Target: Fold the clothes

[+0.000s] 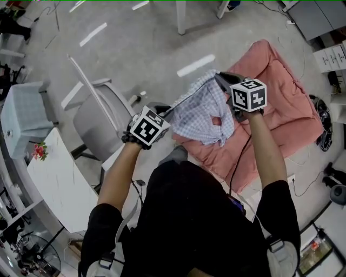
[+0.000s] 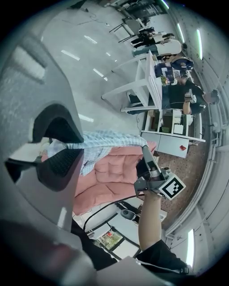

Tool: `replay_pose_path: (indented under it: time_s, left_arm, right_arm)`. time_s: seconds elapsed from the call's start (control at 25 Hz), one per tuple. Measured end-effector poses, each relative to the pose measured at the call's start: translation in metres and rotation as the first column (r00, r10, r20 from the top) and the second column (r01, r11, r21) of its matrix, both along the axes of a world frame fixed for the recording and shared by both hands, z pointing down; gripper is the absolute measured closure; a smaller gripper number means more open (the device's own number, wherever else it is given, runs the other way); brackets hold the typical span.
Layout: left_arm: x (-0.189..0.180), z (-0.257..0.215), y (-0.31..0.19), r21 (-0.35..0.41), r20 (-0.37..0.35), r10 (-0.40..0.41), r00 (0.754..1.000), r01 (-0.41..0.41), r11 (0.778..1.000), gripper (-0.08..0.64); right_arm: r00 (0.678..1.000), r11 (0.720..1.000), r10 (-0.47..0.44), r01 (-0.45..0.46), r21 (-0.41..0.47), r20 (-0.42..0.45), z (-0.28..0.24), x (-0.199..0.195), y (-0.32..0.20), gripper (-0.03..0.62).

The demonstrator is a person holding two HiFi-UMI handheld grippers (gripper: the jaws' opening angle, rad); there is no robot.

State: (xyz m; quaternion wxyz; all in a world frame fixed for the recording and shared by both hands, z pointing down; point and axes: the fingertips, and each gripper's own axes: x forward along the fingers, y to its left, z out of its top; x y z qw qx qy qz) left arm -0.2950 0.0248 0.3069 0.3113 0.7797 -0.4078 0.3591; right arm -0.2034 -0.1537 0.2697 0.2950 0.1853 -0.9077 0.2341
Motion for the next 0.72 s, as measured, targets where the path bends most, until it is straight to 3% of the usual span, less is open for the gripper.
replay_pose_path:
  time_s: [0.36, 0.72]
  left_arm:
    - [-0.010, 0.030, 0.003, -0.027, -0.023, -0.001, 1.000, 0.000, 1.000, 0.508]
    - [-0.014, 0.035, -0.001, -0.025, -0.021, 0.035, 0.999, -0.035, 0.999, 0.508]
  right_arm:
    - [0.999, 0.999, 0.025, -0.027, -0.047, -0.024, 0.034, -0.023, 0.011, 0.554]
    - [0.996, 0.995, 0.082, -0.084, -0.059, -0.037, 0.042, -0.018, 0.015, 0.554]
